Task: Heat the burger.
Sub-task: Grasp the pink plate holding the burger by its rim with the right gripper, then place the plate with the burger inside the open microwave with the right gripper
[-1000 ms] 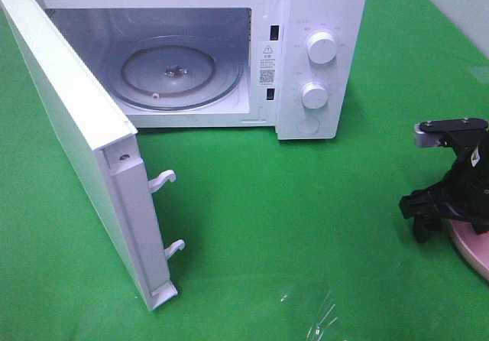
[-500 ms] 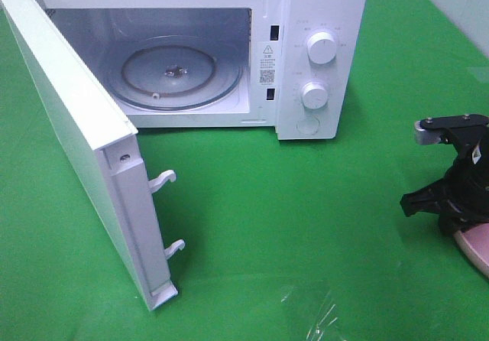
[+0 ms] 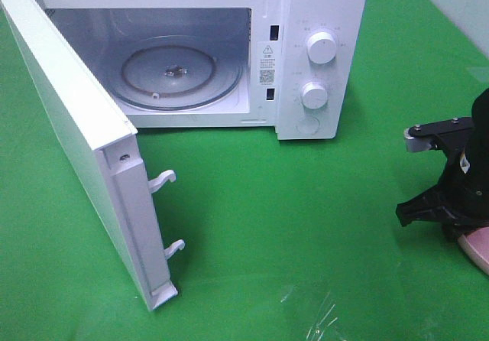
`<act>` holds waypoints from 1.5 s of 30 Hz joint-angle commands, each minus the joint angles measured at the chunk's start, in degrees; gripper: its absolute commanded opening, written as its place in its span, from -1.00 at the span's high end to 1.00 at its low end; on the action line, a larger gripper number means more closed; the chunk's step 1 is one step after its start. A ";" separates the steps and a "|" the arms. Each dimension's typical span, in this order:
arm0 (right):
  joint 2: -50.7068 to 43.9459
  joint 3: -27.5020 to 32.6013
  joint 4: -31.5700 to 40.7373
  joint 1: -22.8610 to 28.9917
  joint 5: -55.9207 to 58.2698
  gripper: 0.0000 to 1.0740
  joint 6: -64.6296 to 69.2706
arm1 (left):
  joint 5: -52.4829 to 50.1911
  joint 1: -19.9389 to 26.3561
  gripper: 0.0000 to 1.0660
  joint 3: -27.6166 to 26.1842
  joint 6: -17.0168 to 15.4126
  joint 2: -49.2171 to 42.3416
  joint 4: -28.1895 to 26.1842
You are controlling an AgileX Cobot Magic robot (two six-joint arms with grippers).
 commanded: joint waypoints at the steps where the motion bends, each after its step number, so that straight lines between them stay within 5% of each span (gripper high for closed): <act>1: 0.92 0.97 -2.58 2.75 4.76 1.00 5.10 | -1.03 -0.11 -0.81 0.17 -0.17 -0.23 0.11; 23: -5.56 1.66 -12.83 16.56 16.44 1.00 15.64 | -1.03 -0.11 -0.81 0.17 -0.17 -0.23 0.06; 45: -15.76 1.66 -14.67 31.51 26.64 1.00 16.39 | -1.03 -0.11 -0.81 0.17 -0.17 -0.23 0.06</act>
